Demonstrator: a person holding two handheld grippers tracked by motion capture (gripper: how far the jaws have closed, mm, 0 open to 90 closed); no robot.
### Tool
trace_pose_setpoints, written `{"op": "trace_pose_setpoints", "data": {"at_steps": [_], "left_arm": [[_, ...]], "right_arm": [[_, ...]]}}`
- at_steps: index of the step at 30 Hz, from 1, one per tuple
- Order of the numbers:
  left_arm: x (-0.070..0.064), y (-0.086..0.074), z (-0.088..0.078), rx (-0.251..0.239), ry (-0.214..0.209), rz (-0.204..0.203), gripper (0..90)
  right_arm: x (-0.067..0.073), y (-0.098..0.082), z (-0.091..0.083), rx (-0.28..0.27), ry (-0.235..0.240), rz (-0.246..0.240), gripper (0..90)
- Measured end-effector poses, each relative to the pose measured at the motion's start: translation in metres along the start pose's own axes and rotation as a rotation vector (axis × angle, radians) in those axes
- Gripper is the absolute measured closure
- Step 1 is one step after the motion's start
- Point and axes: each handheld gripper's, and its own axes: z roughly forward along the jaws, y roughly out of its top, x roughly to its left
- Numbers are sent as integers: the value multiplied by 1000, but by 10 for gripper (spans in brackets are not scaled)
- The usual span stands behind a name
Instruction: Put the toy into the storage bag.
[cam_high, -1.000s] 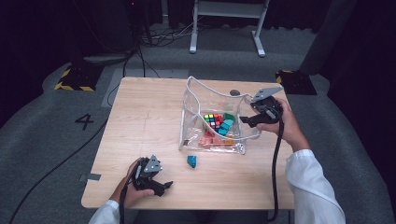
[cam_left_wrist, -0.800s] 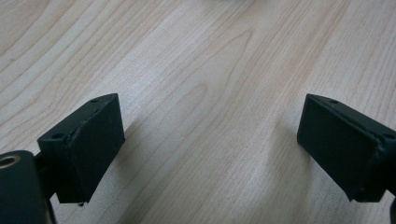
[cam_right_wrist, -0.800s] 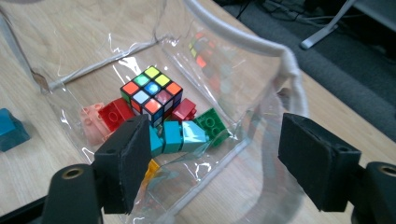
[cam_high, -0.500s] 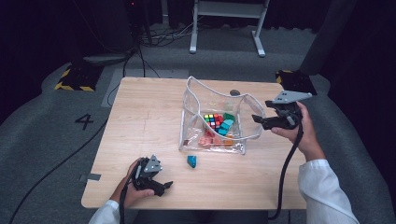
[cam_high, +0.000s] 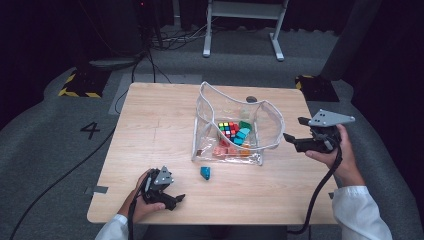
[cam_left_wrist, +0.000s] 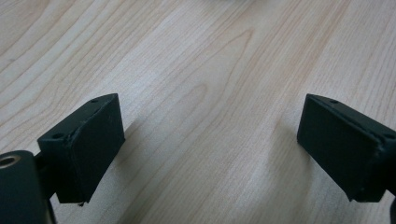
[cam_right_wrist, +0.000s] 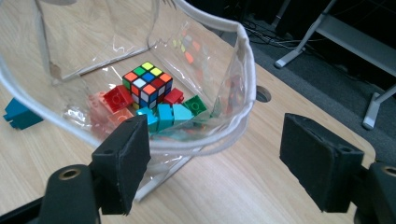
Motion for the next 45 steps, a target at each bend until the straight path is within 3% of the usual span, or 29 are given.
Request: {"op": "trace_pose_setpoints", "data": {"at_steps": [4, 10, 17, 20, 27, 35, 40, 45], "left_arm": [[0, 0, 0, 0, 0, 0, 75], [0, 0, 0, 0, 0, 0, 75], [0, 0, 0, 0, 0, 0, 75], [0, 0, 0, 0, 0, 0, 75], [0, 0, 0, 0, 0, 0, 75], [0, 0, 0, 0, 0, 0, 75], [0, 0, 0, 0, 0, 0, 75], [0, 0, 0, 0, 0, 0, 75]], "right_arm": [[4, -13, -4, -19, 12, 17, 246], [13, -37, 0, 4, 34, 24, 249], [30, -70, 12, 25, 74, 57, 259], [38, -79, 17, 30, 93, 38, 260], [63, -103, 37, 35, 168, 61, 287], [92, -117, 67, 97, 254, 28, 290], [115, -118, 90, 110, 320, 18, 295], [129, -114, 103, 98, 360, -4, 289]]}}
